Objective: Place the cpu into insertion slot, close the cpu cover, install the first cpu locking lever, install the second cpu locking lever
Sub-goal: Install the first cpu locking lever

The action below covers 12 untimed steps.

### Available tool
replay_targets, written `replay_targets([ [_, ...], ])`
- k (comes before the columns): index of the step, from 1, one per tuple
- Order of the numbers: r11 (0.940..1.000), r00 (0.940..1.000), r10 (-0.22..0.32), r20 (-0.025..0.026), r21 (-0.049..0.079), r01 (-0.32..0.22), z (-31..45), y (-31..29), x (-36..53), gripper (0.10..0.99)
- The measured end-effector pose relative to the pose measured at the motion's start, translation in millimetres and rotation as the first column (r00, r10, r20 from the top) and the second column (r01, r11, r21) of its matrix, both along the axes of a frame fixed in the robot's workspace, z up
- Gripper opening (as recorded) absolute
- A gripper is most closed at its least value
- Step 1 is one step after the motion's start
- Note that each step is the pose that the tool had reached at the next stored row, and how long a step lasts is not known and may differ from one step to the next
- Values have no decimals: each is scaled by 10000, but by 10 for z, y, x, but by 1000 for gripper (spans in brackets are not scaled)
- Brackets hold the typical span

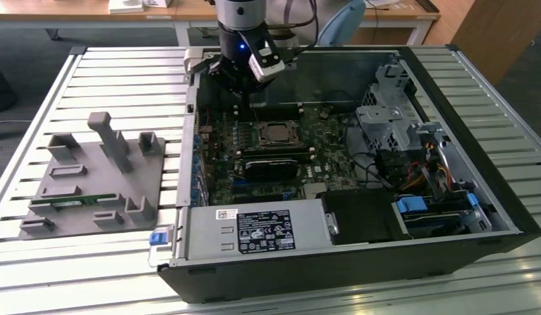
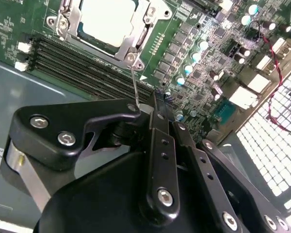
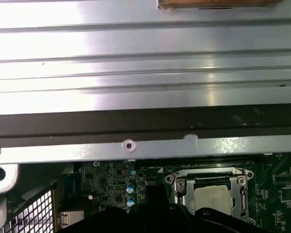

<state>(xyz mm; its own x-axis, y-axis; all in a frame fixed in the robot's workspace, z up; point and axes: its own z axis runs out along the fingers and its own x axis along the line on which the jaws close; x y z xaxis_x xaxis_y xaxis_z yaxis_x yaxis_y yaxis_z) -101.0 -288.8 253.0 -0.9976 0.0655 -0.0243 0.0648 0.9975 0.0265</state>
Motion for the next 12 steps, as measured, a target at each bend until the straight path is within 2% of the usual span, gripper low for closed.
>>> replay_targets([
  [3, 10000, 10000, 2, 0, 3, -2, 0, 0, 63, 106],
  [8, 10000, 10000, 3, -1, 3, -3, 0, 0, 221, 106],
  [10, 10000, 10000, 2, -1, 4, -2, -1, 0, 368, 106],
  [12, 10000, 10000, 4, -1, 3, -4, -1, 0, 429, 106],
])
